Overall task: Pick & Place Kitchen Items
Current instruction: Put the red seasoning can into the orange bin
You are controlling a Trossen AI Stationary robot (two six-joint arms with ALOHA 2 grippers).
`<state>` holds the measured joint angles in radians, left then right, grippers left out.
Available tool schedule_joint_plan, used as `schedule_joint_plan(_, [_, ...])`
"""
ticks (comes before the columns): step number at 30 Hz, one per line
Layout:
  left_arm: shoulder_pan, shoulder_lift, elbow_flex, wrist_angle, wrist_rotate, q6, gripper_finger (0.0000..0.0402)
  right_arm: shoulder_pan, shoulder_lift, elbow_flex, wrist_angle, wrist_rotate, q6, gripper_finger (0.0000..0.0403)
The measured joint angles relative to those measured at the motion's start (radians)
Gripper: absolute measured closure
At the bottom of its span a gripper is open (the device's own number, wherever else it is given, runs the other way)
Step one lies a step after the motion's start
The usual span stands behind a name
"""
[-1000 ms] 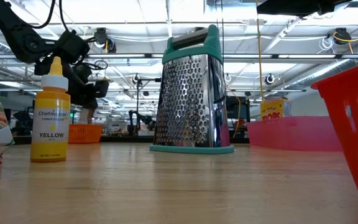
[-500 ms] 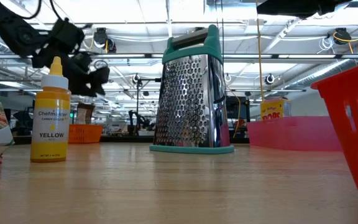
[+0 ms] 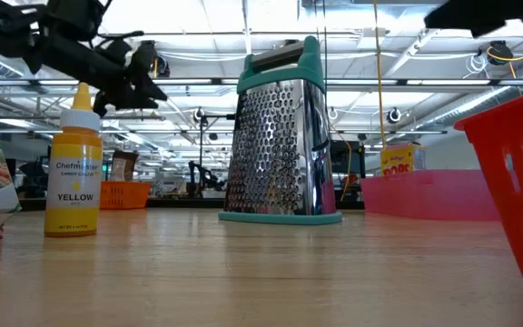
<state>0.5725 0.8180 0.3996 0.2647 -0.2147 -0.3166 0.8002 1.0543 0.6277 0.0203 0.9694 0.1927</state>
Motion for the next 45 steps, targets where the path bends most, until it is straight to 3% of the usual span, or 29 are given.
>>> schedule_joint_plan(6, [-0.122,-0.014,0.000,0.001,-0.055,-0.033,0.0245,0.012,-0.052,0.000,-0.176,-0.242,0.235,0.0311])
schedule_joint_plan(11, [-0.218,-0.014,0.000,0.001,-0.137,-0.038,0.0245,0.012,-0.088,0.010,-0.212,-0.469,0.346,0.0279])
schedule_joint_plan(17, [-0.306,-0.014,0.000,0.002,-0.233,-0.038,0.0245,0.011,-0.037,0.166,-0.440,-0.621,0.482,0.0283])
schedule_joint_plan(25, [-0.382,-0.014,0.000,0.006,-0.305,-0.041,0.0245,-0.012,0.114,0.453,-0.943,-0.818,0.822,0.0295])
schedule_joint_plan(32, [-0.430,-0.014,0.000,0.009,-0.353,-0.035,0.0245,-0.048,0.192,0.489,-1.106,-1.054,1.071,0.0287])
schedule_joint_plan(45, [-0.472,-0.014,0.000,0.010,-0.392,-0.002,0.0245,-0.093,0.205,0.440,-1.132,-1.131,1.172,0.0239])
